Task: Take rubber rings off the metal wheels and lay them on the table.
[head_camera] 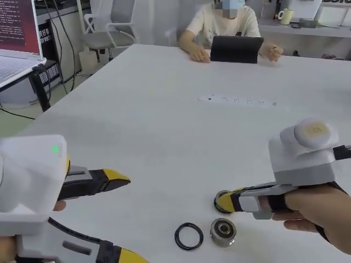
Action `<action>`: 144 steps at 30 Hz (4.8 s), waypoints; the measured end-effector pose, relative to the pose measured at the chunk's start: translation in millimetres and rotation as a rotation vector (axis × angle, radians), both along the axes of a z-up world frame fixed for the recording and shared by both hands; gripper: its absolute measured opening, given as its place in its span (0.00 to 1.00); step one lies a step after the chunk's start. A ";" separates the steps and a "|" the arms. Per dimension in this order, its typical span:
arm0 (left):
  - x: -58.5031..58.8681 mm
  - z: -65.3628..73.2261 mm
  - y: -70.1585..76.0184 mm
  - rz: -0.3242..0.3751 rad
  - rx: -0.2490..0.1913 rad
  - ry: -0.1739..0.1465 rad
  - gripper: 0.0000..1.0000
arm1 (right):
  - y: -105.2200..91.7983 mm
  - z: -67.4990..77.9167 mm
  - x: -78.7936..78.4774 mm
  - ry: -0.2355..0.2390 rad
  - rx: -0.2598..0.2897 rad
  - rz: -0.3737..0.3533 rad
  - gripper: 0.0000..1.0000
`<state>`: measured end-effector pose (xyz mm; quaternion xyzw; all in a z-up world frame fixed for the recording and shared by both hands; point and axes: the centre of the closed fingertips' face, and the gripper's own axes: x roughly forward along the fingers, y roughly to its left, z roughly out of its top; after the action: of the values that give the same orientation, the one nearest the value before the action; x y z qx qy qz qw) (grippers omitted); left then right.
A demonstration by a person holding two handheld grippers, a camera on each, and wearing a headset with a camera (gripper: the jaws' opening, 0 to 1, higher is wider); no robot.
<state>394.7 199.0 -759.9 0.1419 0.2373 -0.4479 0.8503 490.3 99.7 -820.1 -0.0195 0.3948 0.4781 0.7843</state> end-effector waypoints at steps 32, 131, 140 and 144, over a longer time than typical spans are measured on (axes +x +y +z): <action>97.8 74.7 -72.0 -0.152 -0.021 -0.239 0.68 | -41.4 -26.5 13.9 -0.012 -0.067 -0.069 0.02; 118.5 -74.6 -115.2 -0.061 -0.051 -0.015 0.07 | -32.7 -34.6 18.2 -0.118 -0.102 0.016 0.00; 118.3 -74.6 -115.0 -0.068 -0.049 -0.016 0.07 | -32.0 -22.0 22.8 0.064 0.061 -0.160 0.00; 117.6 -74.5 -114.9 -0.075 -0.046 -0.020 0.07 | -32.0 -23.5 23.0 0.071 0.069 -0.174 0.00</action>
<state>512.2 84.1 -834.5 0.1358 0.2131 -0.4832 0.8382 513.3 67.7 -843.6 0.0587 0.4060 0.4219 0.8085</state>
